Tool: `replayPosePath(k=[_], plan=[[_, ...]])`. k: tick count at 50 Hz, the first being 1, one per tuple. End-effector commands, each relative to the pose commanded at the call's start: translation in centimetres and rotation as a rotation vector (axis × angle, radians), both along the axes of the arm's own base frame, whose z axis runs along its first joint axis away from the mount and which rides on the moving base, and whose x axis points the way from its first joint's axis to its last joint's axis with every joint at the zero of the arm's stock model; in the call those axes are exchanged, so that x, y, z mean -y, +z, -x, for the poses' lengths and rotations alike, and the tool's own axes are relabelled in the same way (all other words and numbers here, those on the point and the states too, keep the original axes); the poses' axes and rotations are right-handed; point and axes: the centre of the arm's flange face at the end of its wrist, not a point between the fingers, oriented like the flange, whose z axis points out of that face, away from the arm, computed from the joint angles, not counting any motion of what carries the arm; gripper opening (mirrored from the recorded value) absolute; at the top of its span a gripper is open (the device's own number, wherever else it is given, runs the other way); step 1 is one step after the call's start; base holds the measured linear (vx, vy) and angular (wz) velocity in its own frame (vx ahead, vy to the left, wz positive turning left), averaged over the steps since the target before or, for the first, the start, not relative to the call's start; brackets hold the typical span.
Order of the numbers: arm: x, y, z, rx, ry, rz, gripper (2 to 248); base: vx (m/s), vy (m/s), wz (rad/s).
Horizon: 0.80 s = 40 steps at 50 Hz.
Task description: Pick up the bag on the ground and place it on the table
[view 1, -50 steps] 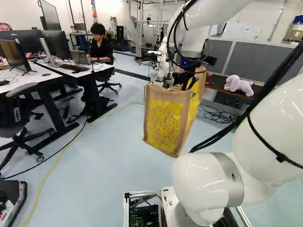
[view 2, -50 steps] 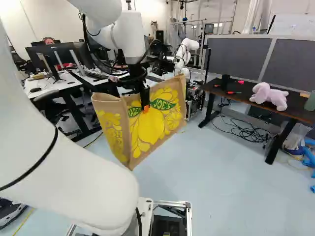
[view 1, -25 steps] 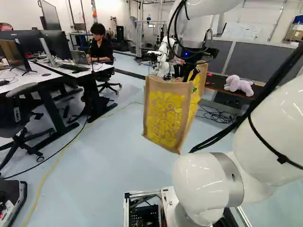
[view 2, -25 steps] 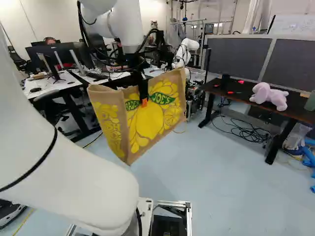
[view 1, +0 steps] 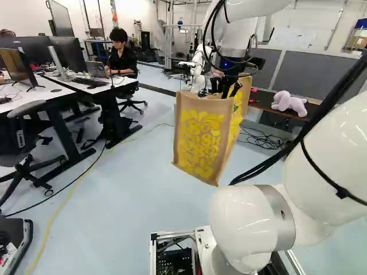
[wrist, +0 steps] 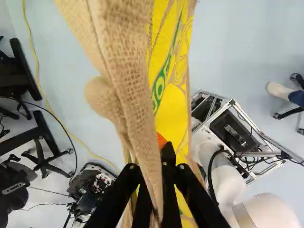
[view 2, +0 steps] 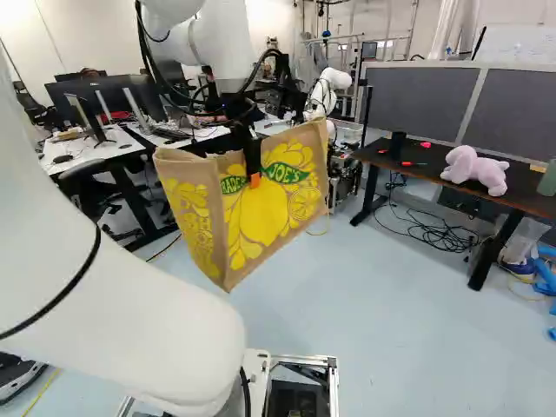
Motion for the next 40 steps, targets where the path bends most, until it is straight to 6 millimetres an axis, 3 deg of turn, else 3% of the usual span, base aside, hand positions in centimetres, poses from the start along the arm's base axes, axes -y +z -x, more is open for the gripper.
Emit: replayPosePath(k=[13, 30, 40], plan=[[0.00, 0.00, 0.00, 0.000, 0.000, 0.000, 21, 0.051, -0.023, -0.003], [0.00, 0.00, 0.00, 0.000, 0.000, 0.000, 21, 0.086, -0.082, -0.011], [0.00, 0.00, 0.00, 0.000, 0.000, 0.000, 21, 0.128, -0.119, -0.178]])
